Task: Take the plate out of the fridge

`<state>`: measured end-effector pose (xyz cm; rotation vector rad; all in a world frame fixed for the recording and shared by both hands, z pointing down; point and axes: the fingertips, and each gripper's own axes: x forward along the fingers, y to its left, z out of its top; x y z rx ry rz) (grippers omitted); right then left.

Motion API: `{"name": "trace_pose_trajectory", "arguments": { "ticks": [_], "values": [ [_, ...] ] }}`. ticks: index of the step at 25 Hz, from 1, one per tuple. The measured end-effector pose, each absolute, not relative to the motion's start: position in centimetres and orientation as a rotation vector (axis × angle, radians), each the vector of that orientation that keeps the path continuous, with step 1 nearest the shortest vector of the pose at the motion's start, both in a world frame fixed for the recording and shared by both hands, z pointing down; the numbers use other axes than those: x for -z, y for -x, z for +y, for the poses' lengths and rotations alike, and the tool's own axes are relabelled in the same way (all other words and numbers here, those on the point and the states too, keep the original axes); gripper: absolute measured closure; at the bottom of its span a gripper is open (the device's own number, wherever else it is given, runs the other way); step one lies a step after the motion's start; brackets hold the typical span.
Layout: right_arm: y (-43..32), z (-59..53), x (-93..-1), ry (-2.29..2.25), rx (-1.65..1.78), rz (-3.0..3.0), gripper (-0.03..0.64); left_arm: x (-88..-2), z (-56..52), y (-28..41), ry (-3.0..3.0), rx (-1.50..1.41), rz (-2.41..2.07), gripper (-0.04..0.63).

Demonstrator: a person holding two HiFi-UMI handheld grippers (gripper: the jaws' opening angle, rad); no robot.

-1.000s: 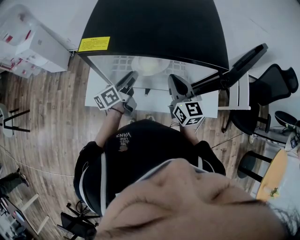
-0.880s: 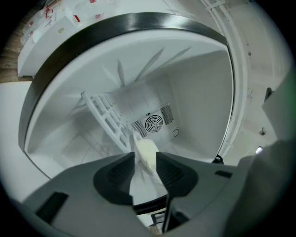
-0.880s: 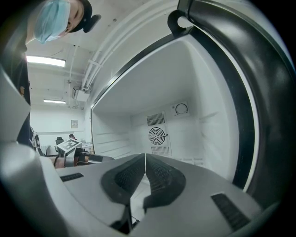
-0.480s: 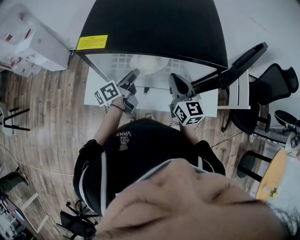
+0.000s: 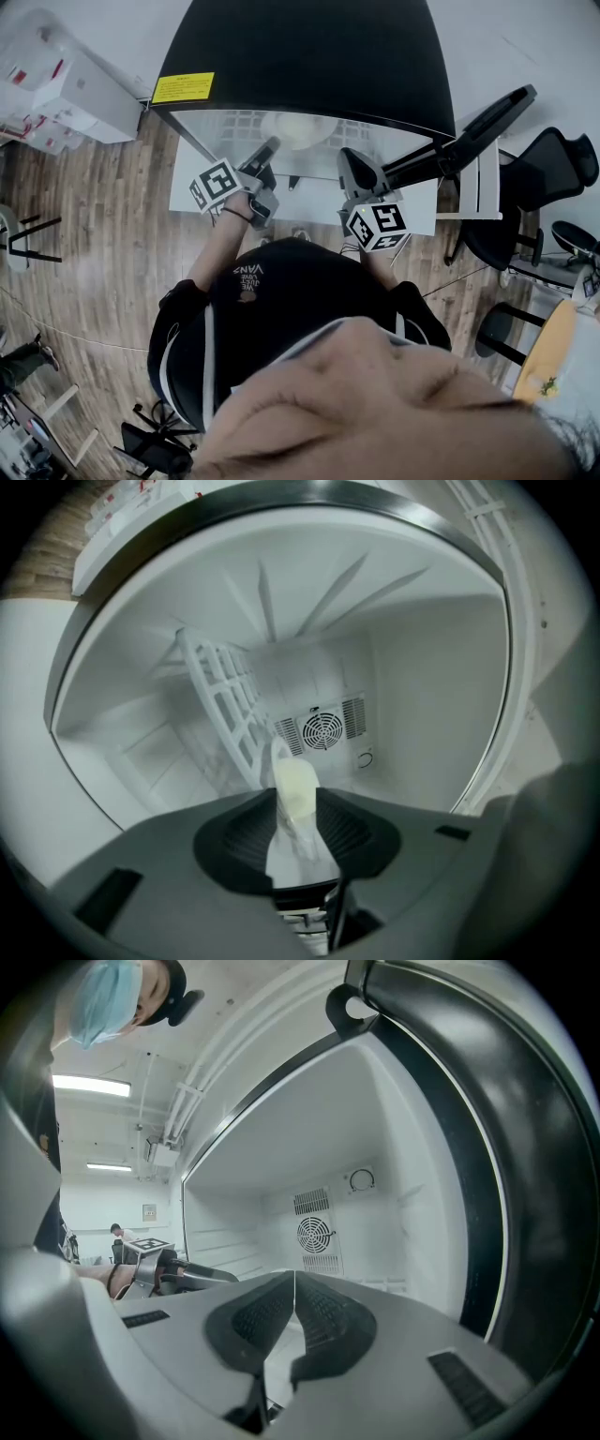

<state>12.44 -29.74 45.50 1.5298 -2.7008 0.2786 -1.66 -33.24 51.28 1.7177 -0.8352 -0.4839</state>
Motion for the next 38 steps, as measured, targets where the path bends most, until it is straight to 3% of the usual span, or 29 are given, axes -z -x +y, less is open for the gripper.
{"name": "trace_pose_trajectory", "arguments": {
  "ticks": [7,11,38],
  "values": [
    [-12.7,-29.7,-45.6,-1.539,-0.284,-2.694,0.604,-51.7,-33.6,1.8,-1.674,0.496,-0.853,0.480],
    [-12.7,-29.8,-45.8,-1.538,-0.289,-2.692,0.604,-52.3,-33.6,2.0,-1.635,0.490,-0.886,0.541],
    [-11.7,-29.5,-45.7,-1.524,-0.278,-2.699,0.604,-52.1,-32.8,2.8,-1.586,0.531,-0.832,0.561]
  ]
}}
